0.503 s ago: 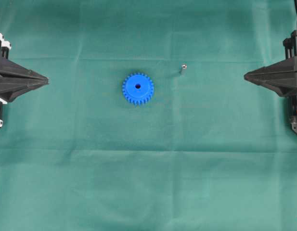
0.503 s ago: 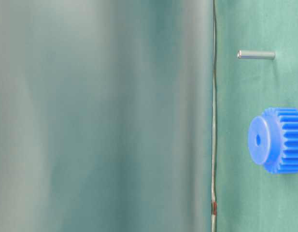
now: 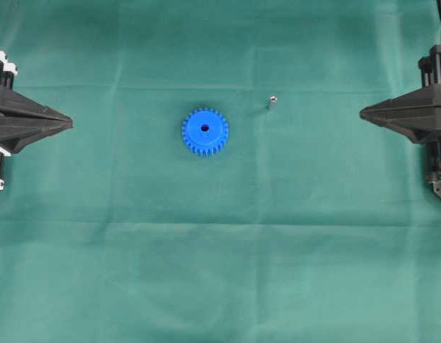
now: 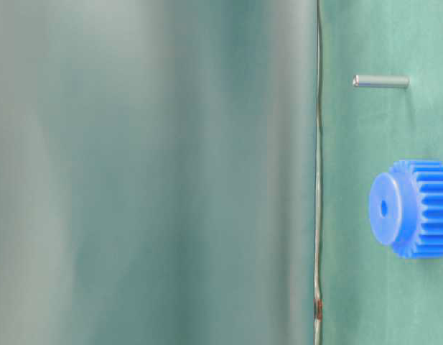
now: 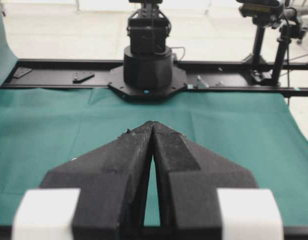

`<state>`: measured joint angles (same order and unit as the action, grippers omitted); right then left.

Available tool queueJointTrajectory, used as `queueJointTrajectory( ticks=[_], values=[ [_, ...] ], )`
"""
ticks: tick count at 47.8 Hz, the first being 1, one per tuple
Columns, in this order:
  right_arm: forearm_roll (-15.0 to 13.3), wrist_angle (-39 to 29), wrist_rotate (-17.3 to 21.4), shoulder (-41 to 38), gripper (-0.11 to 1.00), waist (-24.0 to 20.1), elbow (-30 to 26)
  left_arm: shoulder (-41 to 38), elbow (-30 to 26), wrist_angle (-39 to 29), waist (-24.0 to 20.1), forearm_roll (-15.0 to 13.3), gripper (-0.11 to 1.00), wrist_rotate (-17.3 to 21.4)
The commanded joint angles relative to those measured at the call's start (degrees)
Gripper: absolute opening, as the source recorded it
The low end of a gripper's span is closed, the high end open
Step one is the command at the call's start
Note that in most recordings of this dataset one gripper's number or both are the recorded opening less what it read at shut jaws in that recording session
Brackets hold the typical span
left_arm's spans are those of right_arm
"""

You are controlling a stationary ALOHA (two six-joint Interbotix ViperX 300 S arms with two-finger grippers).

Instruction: Insert the shaft placed at a random location into the center hole of the medium gear at another random location.

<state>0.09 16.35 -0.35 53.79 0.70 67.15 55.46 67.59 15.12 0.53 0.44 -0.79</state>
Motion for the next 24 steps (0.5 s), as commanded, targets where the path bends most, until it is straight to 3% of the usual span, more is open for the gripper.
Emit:
queueJointTrajectory(
  ticks=[1,6,12,24],
  values=[
    [0.09,0.09,-0.26,-2.2,0.01,0.88,-1.41,-0.26,-1.49,0.26,0.09,0.09,0.0,-0.09],
    [0.35,0.88,-0.18,-5.45,0.02,2.37,-1.32,-0.26,-1.49,0.26,0.09,0.18,0.0,-0.09],
    [0.35,2.99,-0.09,-10.55,0.17,4.22,-1.32,-0.26,-1.49,0.26,0.09,0.09,0.0,-0.09],
    [0.35,6.5,0.0,-22.15,0.87,7.91,-3.16,-0.35,-1.41,0.26,0.09,0.09,0.0,-0.09]
  ],
)
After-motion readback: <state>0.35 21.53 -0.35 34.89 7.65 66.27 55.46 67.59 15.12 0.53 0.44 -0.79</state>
